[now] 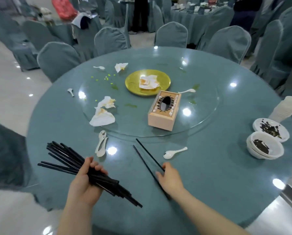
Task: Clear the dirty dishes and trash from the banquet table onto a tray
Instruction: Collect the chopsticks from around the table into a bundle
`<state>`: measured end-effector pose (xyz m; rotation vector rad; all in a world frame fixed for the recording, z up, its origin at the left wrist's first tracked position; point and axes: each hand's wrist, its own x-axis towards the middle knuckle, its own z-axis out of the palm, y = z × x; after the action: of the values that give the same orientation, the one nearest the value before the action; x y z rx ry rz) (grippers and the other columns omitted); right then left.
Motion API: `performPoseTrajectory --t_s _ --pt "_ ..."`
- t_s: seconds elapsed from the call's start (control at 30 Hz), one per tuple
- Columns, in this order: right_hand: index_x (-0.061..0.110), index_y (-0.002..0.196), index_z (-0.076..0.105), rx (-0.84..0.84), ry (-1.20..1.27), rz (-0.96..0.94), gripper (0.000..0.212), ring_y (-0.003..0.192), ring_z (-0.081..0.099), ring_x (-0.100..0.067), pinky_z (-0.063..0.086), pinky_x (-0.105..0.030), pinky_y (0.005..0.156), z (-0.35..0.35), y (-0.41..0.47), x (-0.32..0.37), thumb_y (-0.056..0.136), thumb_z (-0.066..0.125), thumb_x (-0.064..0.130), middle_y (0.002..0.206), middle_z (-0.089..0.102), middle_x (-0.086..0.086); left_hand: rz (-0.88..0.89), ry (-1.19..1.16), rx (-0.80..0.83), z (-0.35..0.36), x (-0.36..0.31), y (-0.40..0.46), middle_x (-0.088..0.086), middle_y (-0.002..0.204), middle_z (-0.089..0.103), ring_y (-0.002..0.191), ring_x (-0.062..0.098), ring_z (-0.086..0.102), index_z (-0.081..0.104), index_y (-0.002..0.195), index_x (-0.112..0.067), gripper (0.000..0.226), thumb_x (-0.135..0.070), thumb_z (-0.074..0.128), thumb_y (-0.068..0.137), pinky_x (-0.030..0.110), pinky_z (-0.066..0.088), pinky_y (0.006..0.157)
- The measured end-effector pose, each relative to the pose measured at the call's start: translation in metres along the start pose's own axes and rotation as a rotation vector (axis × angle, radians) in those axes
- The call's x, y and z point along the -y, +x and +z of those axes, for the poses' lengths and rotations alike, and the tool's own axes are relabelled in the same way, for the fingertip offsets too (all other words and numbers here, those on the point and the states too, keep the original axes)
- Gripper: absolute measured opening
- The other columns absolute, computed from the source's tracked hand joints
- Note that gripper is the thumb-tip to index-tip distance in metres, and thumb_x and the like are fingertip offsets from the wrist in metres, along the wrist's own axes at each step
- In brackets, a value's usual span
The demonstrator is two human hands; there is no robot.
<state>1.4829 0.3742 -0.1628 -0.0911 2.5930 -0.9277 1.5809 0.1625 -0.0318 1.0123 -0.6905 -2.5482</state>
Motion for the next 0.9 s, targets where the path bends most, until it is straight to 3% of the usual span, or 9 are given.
performPoseTrajectory --t_s 0.07,0.27,0.37,0.43,0.5,0.6,0.73,0.83,0.9 --pt "0.012 0.113 0.051 0.083 -0.105 0.002 0.037 0.106 0.057 -0.028 0.044 -0.031 0.083 0.014 0.000 0.008 0.088 0.061 0.037 0.112 0.057 -0.007 0.017 -0.007 -0.021 -0.014 -0.009 -0.002 -0.010 0.053 0.046 0.043 0.005 0.046 0.051 0.083 -0.019 0.017 -0.028 0.047 0.097 0.015 0.046 0.050" --pt "0.004 0.116 0.050 0.112 -0.324 -0.019 0.029 0.113 0.055 -0.030 0.042 -0.032 0.090 0.026 0.009 0.017 0.098 0.043 0.026 0.124 0.053 -0.016 0.036 -0.029 -0.062 -0.035 -0.027 -0.001 -0.009 0.054 0.047 0.045 0.005 0.048 0.052 0.085 -0.018 0.016 -0.028 0.048 0.097 0.018 0.048 0.049" --pt "0.007 0.108 0.045 0.128 -0.207 -0.048 0.019 0.102 0.058 -0.033 0.041 -0.034 0.076 0.016 0.010 0.034 0.100 0.038 0.022 0.110 0.061 -0.015 0.053 0.020 -0.091 -0.032 -0.028 0.001 -0.008 0.055 0.050 0.047 0.006 0.051 0.054 0.086 -0.018 0.015 -0.027 0.050 0.097 0.019 0.049 0.050" --pt "0.013 0.098 0.040 0.120 -0.049 -0.096 0.009 0.084 0.055 -0.029 0.037 -0.032 0.066 0.005 0.006 0.049 0.100 0.037 0.021 0.088 0.058 -0.004 0.045 0.049 -0.109 -0.026 -0.023 0.002 -0.007 0.057 0.054 0.051 0.007 0.054 0.056 0.085 -0.016 0.014 -0.025 0.054 0.096 0.022 0.050 0.051" --pt "0.015 0.092 0.042 0.090 0.096 -0.158 0.010 0.078 0.051 -0.023 0.035 -0.030 0.063 -0.011 0.001 0.066 0.099 0.039 0.022 0.078 0.053 0.005 0.020 0.056 -0.118 -0.016 -0.015 0.003 -0.005 0.059 0.058 0.054 0.008 0.058 0.059 0.085 -0.013 0.013 -0.022 0.057 0.094 0.024 0.053 0.054" --pt "0.019 0.085 0.051 0.050 0.178 -0.282 0.017 0.071 0.052 -0.014 0.033 -0.022 0.055 -0.040 -0.008 0.093 0.098 0.043 0.028 0.073 0.055 0.009 -0.020 0.092 -0.092 0.005 0.002 0.005 -0.002 0.061 0.062 0.060 0.011 0.063 0.059 0.088 -0.009 0.009 -0.015 0.056 0.095 0.027 0.052 0.067" --pt "0.030 0.078 0.047 0.103 0.133 -0.395 0.018 0.060 0.045 0.003 0.034 -0.009 0.050 -0.071 -0.022 0.110 0.093 0.051 0.038 0.068 0.051 0.013 -0.047 0.163 -0.056 0.037 0.033 0.008 0.006 0.077 0.066 0.079 0.019 0.063 0.057 0.095 -0.006 0.005 -0.007 0.052 0.096 0.032 0.050 0.076" --pt "0.033 0.085 0.052 0.175 0.105 -0.380 0.017 0.065 0.051 0.002 0.034 -0.011 0.050 -0.085 -0.031 0.109 0.086 0.055 0.049 0.072 0.055 0.015 -0.111 0.201 -0.002 0.058 0.056 0.014 0.015 0.092 0.065 0.085 0.027 0.063 0.056 0.107 -0.002 0.012 -0.005 0.050 0.096 0.040 0.052 0.080" --pt "0.034 0.086 0.051 0.181 0.071 -0.379 0.026 0.069 0.052 -0.002 0.035 -0.014 0.054 -0.094 -0.033 0.101 0.077 0.060 0.057 0.074 0.054 0.016 -0.144 0.232 0.009 0.069 0.070 0.018 0.018 0.095 0.064 0.083 0.030 0.062 0.056 0.111 0.001 0.018 -0.007 0.050 0.097 0.043 0.057 0.073"
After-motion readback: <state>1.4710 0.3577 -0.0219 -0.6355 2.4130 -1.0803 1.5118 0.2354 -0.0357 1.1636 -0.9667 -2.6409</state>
